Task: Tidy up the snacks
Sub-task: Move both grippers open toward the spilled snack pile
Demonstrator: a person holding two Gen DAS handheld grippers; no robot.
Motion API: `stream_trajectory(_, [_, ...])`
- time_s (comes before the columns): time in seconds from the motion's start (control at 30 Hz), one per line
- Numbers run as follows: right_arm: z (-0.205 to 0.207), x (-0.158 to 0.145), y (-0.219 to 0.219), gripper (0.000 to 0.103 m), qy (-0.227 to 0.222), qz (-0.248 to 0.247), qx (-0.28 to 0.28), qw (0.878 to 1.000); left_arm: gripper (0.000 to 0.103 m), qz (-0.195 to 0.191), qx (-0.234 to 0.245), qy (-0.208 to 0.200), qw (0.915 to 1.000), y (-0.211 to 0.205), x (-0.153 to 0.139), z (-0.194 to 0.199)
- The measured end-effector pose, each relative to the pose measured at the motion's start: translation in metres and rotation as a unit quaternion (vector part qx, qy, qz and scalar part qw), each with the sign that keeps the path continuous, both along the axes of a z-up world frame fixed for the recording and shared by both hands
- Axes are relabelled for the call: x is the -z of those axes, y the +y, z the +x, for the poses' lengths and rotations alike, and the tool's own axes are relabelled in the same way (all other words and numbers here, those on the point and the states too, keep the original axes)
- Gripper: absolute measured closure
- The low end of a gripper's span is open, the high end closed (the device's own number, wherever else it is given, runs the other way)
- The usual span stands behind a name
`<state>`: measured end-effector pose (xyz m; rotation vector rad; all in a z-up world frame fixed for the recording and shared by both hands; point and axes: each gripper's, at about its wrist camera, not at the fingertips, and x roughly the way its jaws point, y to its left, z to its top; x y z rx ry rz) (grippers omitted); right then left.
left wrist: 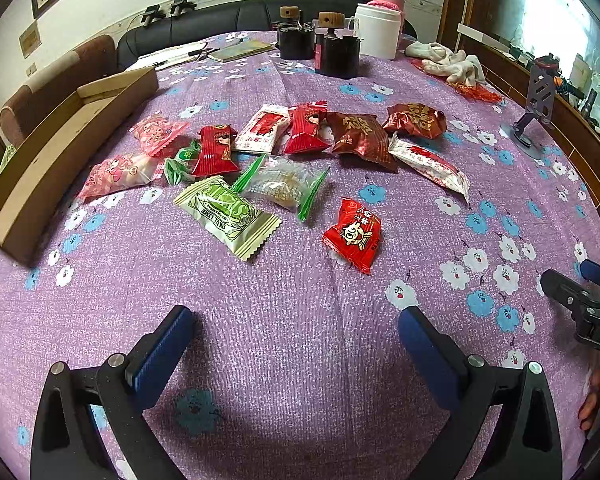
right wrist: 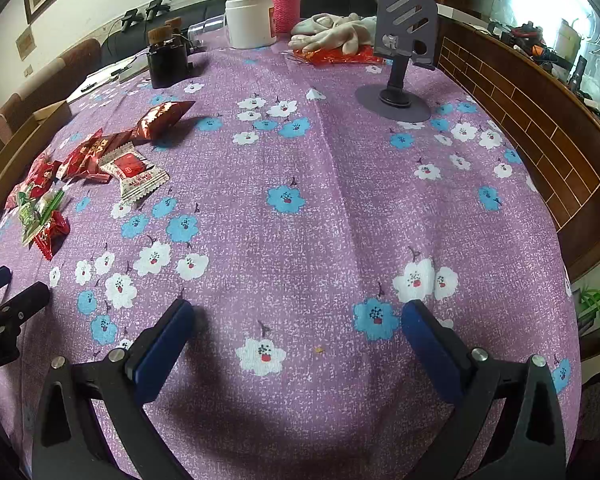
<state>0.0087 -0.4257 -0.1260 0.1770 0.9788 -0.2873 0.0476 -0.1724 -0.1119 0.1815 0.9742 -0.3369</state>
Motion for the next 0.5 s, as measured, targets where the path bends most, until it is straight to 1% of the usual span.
stream_trajectory(0.33, [0.000,0.000,0.000,0.000,0.000,0.000,0.002,1.000,0.000,0.000,0.000,0.001,1.0000,0.000,-0.001,0.001])
stream_trajectory(0.43, [0.000,0.000,0.001,0.000,0.001,0.000,0.006,1.000,0.000,0.008,0.032,0.016,0.9993,-0.001,-0.001,0.007])
stream_trajectory(0.47, [-0.001,0.000,0.000,0.000,0.000,0.002,0.005,1.000,0.000,0.009,0.033,0.021,0.9992,0.001,-0.002,0.010])
stream_trajectory(0.5, [-0.001,0.000,0.001,0.000,0.001,0.001,0.005,1.000,0.000,0.012,0.020,0.025,0.9994,0.006,-0.003,0.013])
